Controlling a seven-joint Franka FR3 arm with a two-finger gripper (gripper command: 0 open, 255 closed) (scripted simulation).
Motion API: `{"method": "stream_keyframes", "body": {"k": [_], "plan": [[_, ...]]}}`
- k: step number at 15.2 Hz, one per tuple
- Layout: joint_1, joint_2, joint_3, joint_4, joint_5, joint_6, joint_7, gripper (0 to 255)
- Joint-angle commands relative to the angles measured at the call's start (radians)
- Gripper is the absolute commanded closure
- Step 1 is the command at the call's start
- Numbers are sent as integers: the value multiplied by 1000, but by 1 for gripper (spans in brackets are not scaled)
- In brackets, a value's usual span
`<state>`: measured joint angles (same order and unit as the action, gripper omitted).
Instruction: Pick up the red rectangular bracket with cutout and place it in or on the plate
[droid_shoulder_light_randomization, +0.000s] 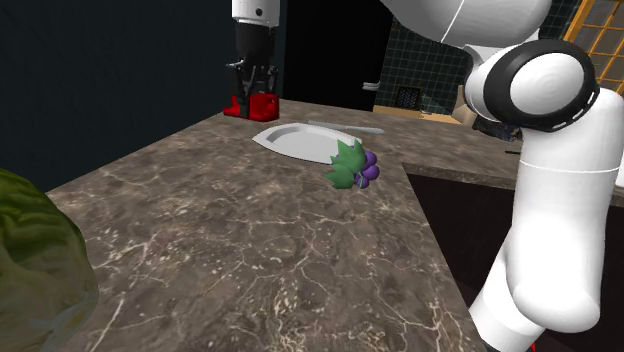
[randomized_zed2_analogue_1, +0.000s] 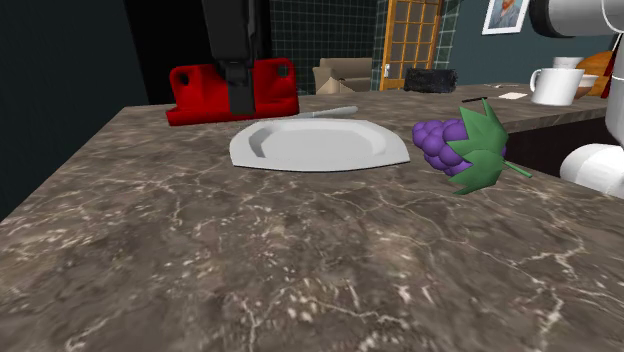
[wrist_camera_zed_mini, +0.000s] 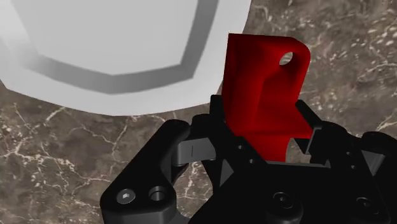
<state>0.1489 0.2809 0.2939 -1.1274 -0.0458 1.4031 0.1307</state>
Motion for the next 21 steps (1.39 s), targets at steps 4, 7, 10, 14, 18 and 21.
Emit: {"method": "stream_keyframes", "body": {"k": [4, 7, 10, 14, 18, 21], "plan": [[-94, -177, -40, -249, 56, 75, -115, 255], [-137, -256, -73, -349, 77, 97, -189, 255], [-174, -323, -110, -432, 90, 111, -262, 255], [-189, -357, -128, -501, 94, 145, -297, 255], [-189, -371, -128, -571, 97, 201, -300, 255], [-188, -379, -128, -621, 98, 243, -303, 255]]}}
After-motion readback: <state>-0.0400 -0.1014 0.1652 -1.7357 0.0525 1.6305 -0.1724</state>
